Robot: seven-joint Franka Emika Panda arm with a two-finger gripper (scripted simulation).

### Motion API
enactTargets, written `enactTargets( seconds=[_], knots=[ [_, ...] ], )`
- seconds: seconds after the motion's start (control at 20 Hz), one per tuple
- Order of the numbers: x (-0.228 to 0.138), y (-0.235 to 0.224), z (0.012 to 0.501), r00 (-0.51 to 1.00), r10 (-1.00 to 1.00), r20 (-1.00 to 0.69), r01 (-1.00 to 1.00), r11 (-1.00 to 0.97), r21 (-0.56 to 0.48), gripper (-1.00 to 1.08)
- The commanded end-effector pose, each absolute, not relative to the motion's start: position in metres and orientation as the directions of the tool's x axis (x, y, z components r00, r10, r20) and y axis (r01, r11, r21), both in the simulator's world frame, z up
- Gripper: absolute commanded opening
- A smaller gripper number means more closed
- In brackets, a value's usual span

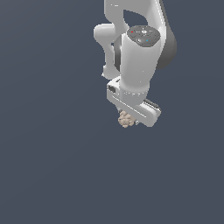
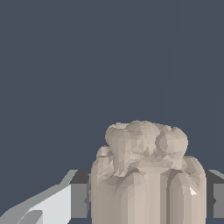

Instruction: Pick up the object and move it to a goal position.

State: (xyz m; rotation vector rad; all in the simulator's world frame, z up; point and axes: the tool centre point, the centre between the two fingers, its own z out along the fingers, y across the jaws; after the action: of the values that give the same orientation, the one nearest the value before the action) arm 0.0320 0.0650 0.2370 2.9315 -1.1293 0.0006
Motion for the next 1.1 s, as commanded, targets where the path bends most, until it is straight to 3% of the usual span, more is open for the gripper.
enactTargets(
  seconds=[0.0, 0.55, 1.05],
  knots=[
    [0.025, 0.082, 0.263, 0.741, -0.671, 0.001, -0.671, -0.741, 0.001, -1.00],
    [0.003, 0.146, 0.362, 0.741, -0.671, 0.001, -0.671, -0.741, 0.001, -1.00],
    [-0.002, 0.170, 0.396, 0.742, -0.671, 0.000, -0.671, -0.742, 0.000, -1.00]
  ],
)
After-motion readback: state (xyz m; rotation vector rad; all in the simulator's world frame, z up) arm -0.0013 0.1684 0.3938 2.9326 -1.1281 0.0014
